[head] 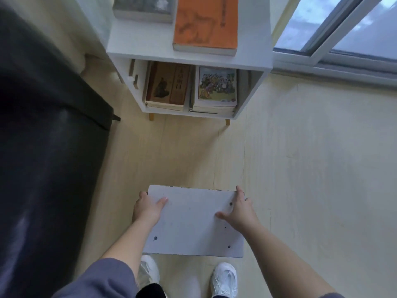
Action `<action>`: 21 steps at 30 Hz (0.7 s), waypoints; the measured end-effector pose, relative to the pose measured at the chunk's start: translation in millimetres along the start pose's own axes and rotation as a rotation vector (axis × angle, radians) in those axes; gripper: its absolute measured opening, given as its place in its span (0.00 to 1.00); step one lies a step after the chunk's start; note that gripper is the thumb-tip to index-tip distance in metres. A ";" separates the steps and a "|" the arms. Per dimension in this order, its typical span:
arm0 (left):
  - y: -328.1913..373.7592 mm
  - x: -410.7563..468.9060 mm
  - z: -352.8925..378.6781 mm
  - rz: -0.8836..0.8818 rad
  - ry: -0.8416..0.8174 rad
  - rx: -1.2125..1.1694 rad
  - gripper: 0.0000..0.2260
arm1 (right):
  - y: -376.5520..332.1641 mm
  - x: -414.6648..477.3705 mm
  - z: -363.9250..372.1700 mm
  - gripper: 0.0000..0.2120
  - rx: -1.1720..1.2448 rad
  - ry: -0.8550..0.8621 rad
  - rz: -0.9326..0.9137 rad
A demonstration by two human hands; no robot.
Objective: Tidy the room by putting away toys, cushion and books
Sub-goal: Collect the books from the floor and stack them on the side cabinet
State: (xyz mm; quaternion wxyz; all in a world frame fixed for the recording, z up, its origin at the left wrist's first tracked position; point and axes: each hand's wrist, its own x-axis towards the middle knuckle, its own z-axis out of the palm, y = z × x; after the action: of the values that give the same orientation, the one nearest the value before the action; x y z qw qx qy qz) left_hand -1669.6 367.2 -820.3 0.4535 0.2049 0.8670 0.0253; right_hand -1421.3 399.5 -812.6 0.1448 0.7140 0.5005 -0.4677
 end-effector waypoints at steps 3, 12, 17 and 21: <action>37.2 7.7 -22.2 0.055 0.048 -0.020 0.24 | -30.4 9.3 -29.7 0.54 0.003 0.059 -0.080; 105.3 111.6 -26.4 0.069 0.051 -0.013 0.26 | -91.2 110.5 -48.6 0.53 -0.022 0.122 -0.014; 102.3 141.0 -18.1 0.045 0.030 0.036 0.27 | -94.5 139.1 -34.1 0.53 -0.024 0.085 0.021; 101.2 150.2 -19.9 0.047 0.004 0.064 0.28 | -96.0 147.2 -34.4 0.54 -0.021 0.067 0.043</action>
State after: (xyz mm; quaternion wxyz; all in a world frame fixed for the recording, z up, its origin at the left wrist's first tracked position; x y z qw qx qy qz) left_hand -1727.7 519.3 -902.0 0.4444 0.2396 0.8631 0.0085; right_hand -1475.9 551.8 -889.2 0.1456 0.7382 0.4946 -0.4350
